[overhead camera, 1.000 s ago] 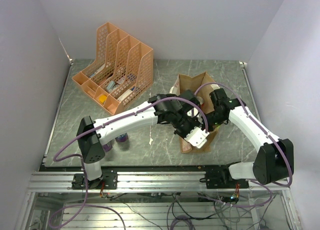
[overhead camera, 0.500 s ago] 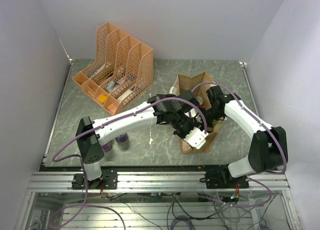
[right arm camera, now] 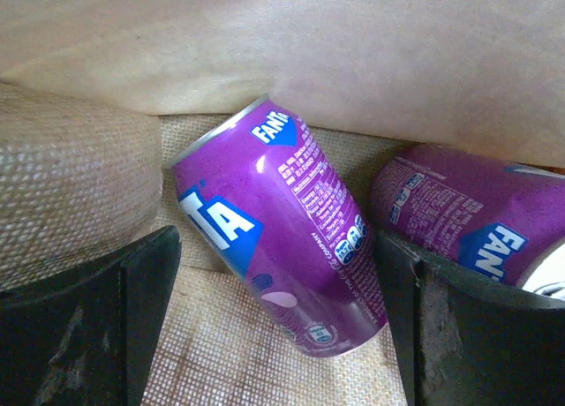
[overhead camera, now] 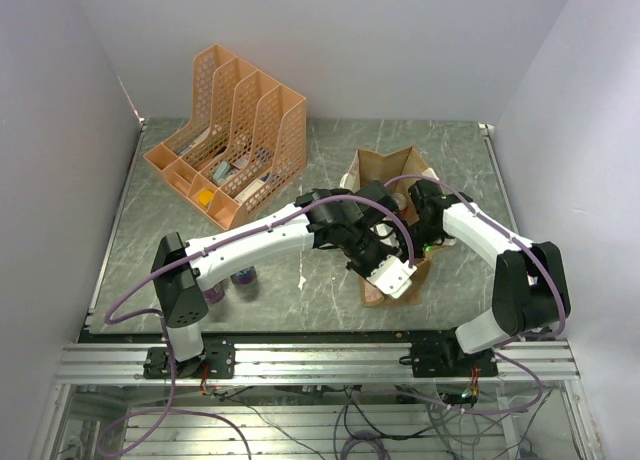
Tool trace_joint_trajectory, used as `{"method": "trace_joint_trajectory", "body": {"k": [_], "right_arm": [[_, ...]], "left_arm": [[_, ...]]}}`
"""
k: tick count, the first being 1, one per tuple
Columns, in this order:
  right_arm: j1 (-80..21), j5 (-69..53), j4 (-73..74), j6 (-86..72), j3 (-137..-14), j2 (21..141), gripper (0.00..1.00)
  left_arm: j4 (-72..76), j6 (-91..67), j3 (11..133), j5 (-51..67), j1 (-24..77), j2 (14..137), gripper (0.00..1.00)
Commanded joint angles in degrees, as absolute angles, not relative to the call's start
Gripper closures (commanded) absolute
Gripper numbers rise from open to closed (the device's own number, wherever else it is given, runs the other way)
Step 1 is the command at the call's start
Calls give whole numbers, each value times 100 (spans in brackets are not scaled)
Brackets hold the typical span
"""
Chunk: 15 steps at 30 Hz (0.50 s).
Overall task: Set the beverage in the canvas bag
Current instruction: Pick up the drink from the canvas bag.
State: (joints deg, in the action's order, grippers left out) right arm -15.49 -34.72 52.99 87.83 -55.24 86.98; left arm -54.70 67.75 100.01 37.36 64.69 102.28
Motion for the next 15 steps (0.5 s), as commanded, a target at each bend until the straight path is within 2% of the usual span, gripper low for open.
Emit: {"method": "trace_joint_trajectory", "body": {"k": [1, 15], "right_arm": [[-1589, -3232, 5285, 9059, -5191, 8947, 9], [-1903, -2671, 4900, 9134, -4697, 9383, 9]], "left_arm": [[-5747, 6820, 9885, 3613, 6434, 10177, 93], [-5742, 6792, 9826, 3636, 6434, 10125, 93]]}}
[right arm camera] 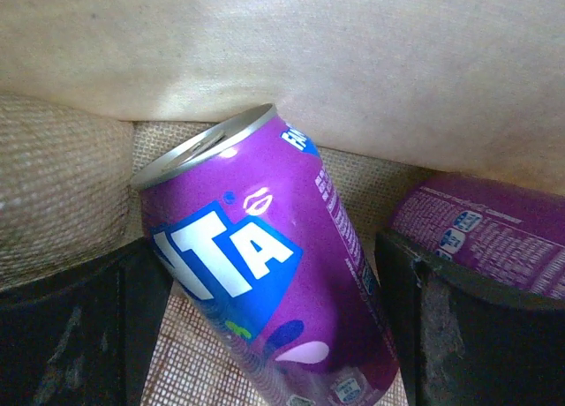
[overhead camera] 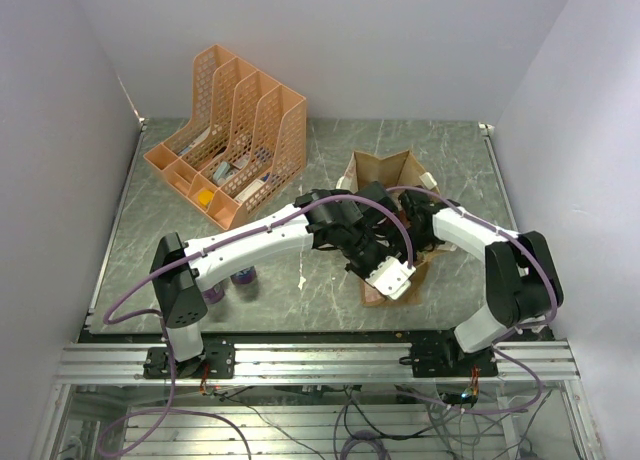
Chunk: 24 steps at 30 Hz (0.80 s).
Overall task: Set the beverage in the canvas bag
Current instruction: Pick up the drink from the canvas bag.
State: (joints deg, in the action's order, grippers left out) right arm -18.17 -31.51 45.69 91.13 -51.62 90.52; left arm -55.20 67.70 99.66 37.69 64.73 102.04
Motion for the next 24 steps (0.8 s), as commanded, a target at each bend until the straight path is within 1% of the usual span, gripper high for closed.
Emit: {"method": "trace_joint_trajectory", "body": {"k": [1, 6, 11, 16, 20, 24], "right_arm": [[-1901, -2656, 4870, 9125, -4661, 9406, 9], [-1919, -2685, 4539, 8866, -4491, 9611, 10], [-1912, -2665, 4507, 8563, -4481, 9619, 22], [-1908, -2819, 4626, 8626, -4476, 9143, 42], [-1882, -3134, 4816, 8477, -4667, 8749, 55], [-1859, -3438, 4802, 8215, -4816, 8399, 73]], "left_arm": [[-5744, 6794, 9822, 3645, 6434, 10121, 93], [-5731, 6777, 9851, 3630, 6436, 10134, 93], [-5739, 6771, 9842, 3614, 6435, 10129, 93], [-5733, 6785, 9916, 3577, 6434, 10198, 93], [-5739, 6794, 9938, 3558, 6435, 10216, 93], [-5719, 6766, 9940, 3569, 6434, 10225, 93]]}}
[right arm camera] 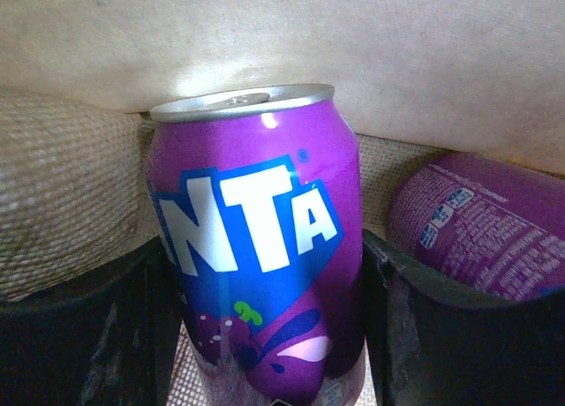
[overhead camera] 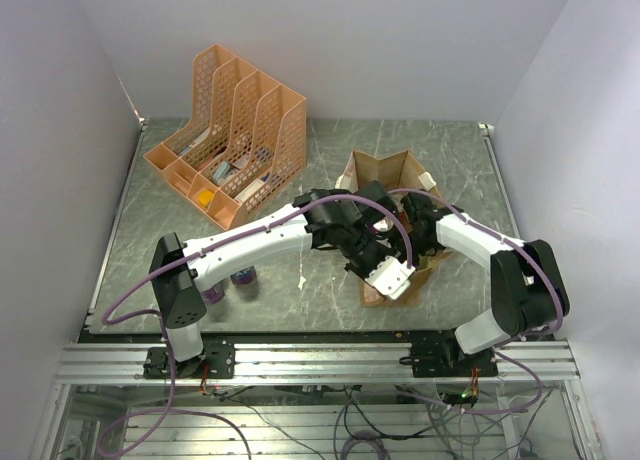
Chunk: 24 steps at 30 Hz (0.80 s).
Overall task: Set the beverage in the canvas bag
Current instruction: Pick up the drink from the canvas bag.
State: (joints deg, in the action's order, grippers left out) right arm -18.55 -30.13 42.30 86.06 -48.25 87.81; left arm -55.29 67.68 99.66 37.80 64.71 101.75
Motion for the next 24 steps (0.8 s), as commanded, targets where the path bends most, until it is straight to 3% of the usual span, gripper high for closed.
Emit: {"method": "trace_joint_trajectory", "body": {"k": [1, 9, 24], "right_arm": [[-1844, -3529, 4799, 8164, -4836, 8346, 76], [-1800, -3888, 4745, 7752, -4937, 7968, 100], [-1402, -4554, 5036, 6884, -5696, 7816, 100]], "left_arm": [[-5708, 6730, 9955, 3568, 6434, 10242, 93], [-5687, 6715, 10037, 3560, 6435, 10279, 93], [-5721, 6749, 10011, 3529, 6434, 10212, 93]]}}
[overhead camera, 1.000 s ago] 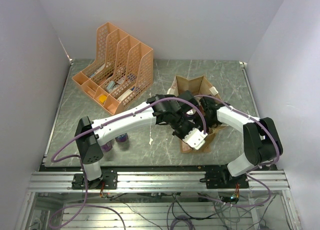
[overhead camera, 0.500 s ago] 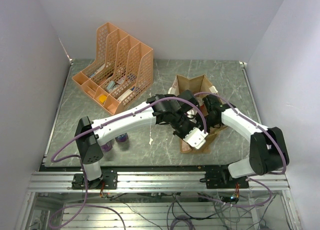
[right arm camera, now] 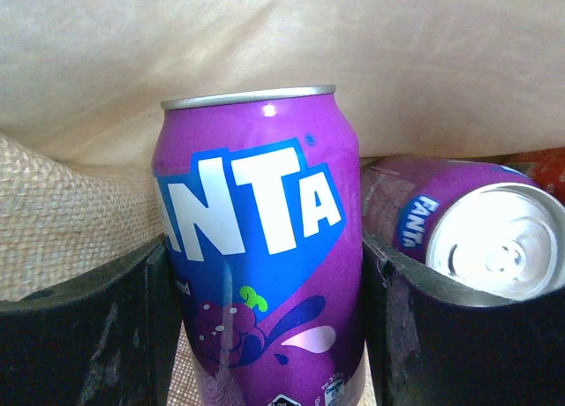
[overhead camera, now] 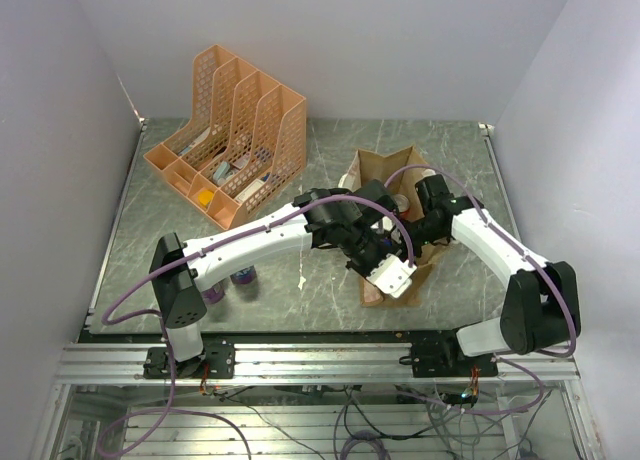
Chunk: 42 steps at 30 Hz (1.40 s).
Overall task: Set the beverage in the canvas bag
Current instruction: Pick up the drink from the canvas bag.
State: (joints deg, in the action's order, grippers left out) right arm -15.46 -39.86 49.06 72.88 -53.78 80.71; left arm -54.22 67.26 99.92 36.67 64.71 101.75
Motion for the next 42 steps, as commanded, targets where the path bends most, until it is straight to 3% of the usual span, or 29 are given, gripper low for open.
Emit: {"method": "trace_joint_trajectory", "body": {"k": [1, 14, 21, 30, 36, 42], "right_arm": [[-1378, -4581, 5039, 6815, -5695, 7800, 100], [-1020, -4865, 4728, 5737, -6232, 7453, 100], [-839, -4778, 3846, 4723, -6364, 7193, 100], [-747, -4702, 2459, 3005, -6817, 7239, 100], [-745, -4413, 1850, 2163, -7098, 7206, 100], [-742, -4109, 1114, 1183, -7256, 7169, 100]], "left_arm": [[-5732, 6750, 10011, 3521, 6434, 10201, 93], [-5788, 6814, 10102, 3421, 6434, 10101, 92], [-5734, 6721, 10183, 3201, 6425, 10016, 82], [-5540, 6296, 10878, 3077, 6253, 9952, 50], [-5241, 5735, 11210, 3260, 5867, 9783, 10], [-4438, 4224, 11376, 3375, 5091, 9493, 4]]}}
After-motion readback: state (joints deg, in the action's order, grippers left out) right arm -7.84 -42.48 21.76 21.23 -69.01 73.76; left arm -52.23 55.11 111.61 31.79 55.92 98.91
